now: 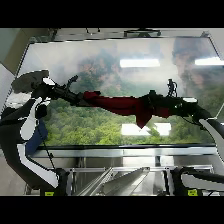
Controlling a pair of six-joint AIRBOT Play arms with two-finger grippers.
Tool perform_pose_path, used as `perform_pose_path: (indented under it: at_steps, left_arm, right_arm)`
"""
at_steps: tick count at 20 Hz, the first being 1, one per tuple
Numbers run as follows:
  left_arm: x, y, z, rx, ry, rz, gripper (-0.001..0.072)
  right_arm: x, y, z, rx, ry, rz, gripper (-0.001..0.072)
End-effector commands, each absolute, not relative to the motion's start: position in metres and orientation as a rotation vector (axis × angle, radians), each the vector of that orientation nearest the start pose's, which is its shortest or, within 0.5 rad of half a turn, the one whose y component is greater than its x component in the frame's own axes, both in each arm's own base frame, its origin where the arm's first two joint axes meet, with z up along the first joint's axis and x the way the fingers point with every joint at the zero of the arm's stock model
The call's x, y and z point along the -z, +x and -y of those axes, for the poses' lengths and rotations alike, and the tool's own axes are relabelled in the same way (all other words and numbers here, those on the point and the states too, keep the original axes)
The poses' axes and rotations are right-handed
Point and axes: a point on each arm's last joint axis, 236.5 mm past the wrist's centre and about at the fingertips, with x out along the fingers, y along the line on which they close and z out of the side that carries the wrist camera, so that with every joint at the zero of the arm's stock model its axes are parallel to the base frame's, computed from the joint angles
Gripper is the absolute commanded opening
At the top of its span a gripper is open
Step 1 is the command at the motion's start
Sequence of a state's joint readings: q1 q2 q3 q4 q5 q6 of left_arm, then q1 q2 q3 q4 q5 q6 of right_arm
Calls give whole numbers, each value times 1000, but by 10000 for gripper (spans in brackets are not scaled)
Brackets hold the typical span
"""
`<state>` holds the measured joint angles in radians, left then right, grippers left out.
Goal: Fold the shirts.
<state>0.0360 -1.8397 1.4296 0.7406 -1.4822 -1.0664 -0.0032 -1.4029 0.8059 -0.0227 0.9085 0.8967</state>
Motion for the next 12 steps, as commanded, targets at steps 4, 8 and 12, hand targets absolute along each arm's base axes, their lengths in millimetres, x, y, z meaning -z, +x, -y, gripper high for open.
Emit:
perform_pose_path:
  at_steps: [4,8,12]
  left_arm:
    - [55,390,160,869,-494,-1541,3]
    - [54,387,160,880,-496,-1551,3]
    - [51,379,161,902,-499,-1576,3]
  right_arm:
    - [-165,527,-43,-387,1005,-368,31]
    - [-105,572,93,1,1021,-289,32]
    - [-12,571,87,-74,1112,-467,352]
